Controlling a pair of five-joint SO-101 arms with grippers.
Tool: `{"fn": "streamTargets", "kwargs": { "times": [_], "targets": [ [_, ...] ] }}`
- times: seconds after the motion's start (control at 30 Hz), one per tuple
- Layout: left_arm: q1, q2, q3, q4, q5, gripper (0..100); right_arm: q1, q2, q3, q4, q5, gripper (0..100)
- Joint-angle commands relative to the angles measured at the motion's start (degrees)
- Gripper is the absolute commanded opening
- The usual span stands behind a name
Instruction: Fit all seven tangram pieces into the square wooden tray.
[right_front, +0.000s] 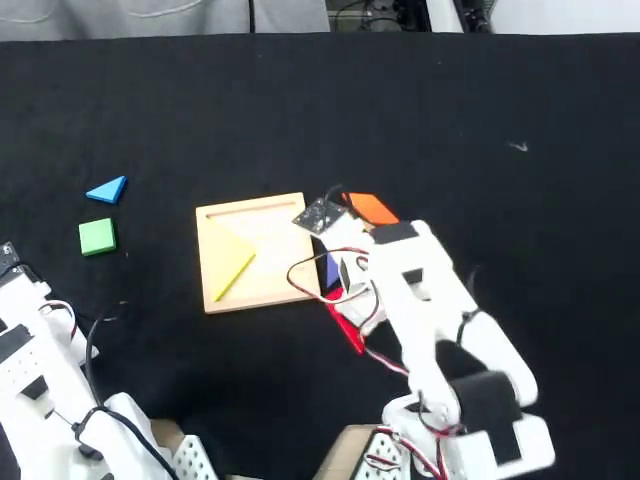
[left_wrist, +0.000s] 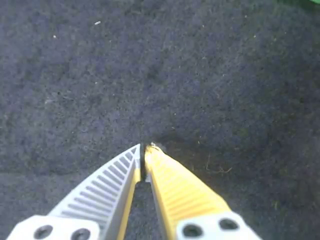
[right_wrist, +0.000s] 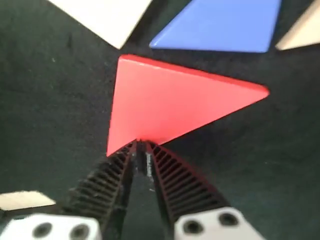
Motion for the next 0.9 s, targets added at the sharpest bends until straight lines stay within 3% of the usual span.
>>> {"fn": "streamTargets", "kwargs": {
  "times": [0.0, 0.27, 0.4, 0.53, 0.7, 0.87],
  "targets": [
    [0.04, -0.79, -0.13, -1.67, -0.7, 3, 3.69, 1.71, -3.47, -3.25, 1.67, 1.1],
    [0.04, -1.14, 1.1, -3.69, -0.7, 3, 10.46, 2.51, -3.38, -6.68, 6.07, 1.1],
    [0.04, -1.14, 1.1, -3.69, -0.7, 3, 10.55, 0.22, -4.7, -3.25, 4.66, 1.1],
    [0.04, -1.14, 1.1, -3.69, -0.7, 3, 3.96, -6.9, -5.58, 1.85, -2.29, 3.1],
    [0.04, -1.14, 1.19, -3.69, -0.7, 3, -3.69, -12.44, -5.49, 5.1, -17.49, 23.7],
    [0.04, -1.14, 1.19, -3.69, -0.7, 3, -9.76, -10.51, -5.23, 5.36, -25.49, 24.1]
  ]
}}
